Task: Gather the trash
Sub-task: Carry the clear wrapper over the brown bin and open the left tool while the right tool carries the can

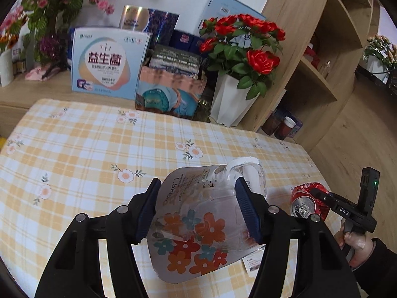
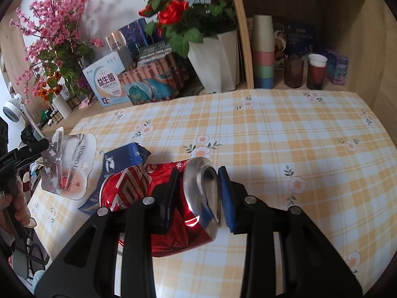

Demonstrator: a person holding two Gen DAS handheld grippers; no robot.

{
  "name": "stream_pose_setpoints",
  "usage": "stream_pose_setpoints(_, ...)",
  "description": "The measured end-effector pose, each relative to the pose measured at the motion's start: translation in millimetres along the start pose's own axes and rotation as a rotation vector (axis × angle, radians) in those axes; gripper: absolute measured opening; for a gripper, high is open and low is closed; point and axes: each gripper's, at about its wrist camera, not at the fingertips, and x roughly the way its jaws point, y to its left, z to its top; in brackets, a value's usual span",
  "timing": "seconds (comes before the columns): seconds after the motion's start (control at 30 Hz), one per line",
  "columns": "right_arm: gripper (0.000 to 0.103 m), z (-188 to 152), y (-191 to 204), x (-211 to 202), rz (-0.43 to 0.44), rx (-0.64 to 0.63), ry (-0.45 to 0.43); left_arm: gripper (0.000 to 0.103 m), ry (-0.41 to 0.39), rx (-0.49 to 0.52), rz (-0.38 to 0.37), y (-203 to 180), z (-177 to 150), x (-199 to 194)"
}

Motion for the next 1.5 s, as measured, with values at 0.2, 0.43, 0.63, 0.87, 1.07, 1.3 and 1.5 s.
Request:
stream_pose_setpoints(0.2, 0.034, -2.4, 9.2, -43.6, 0.012, -0.013, -0.044, 0.060, -0.041, 0.056, 0.026, -24.9, 1.8, -46.9)
stream_pose_setpoints(0.43, 0.034, -16.5, 23.5, -87.6, 0.033, -0.035, -0.072, 0.060, -0.078, 0.071, 0.028, -47.3, -12.5, -91.9)
stream_pose_setpoints(0.63, 0.034, -31.1, 26.0, -123.3, 0.044, -0.016, -0.090, 0.060, -0.072, 0.081, 0.011, -65.2, -31.0, -112.1)
stream_pose_setpoints(0.87, 0.034, -40.6, 23.2, -161.2, 0.040, -0.009, -0.123, 0.060, -0.076, 0.105, -0.024, -89.2, -54.5, -142.2)
stream_pose_setpoints(1.07, 0.034, -52.3, 20.5, -189.9, 0.038, 0.000, -0.148, 0.060, -0.083, 0.128, -0.042, -107.3, -71.6, -169.3)
stream_pose_setpoints(1.3, 0.034, -70.5, 21.1, -216.9, 0.044, 0.011, -0.164, 0.060, -0.071, 0.139, -0.053, -125.6, -103.6, -196.1)
stream_pose_setpoints(1.5, 0.034, -86.8, 23.8, -239.0, 0.054, 0.016, -0.183, 0.060, -0.050, 0.112, -0.055, -129.4, -137.9, -213.9)
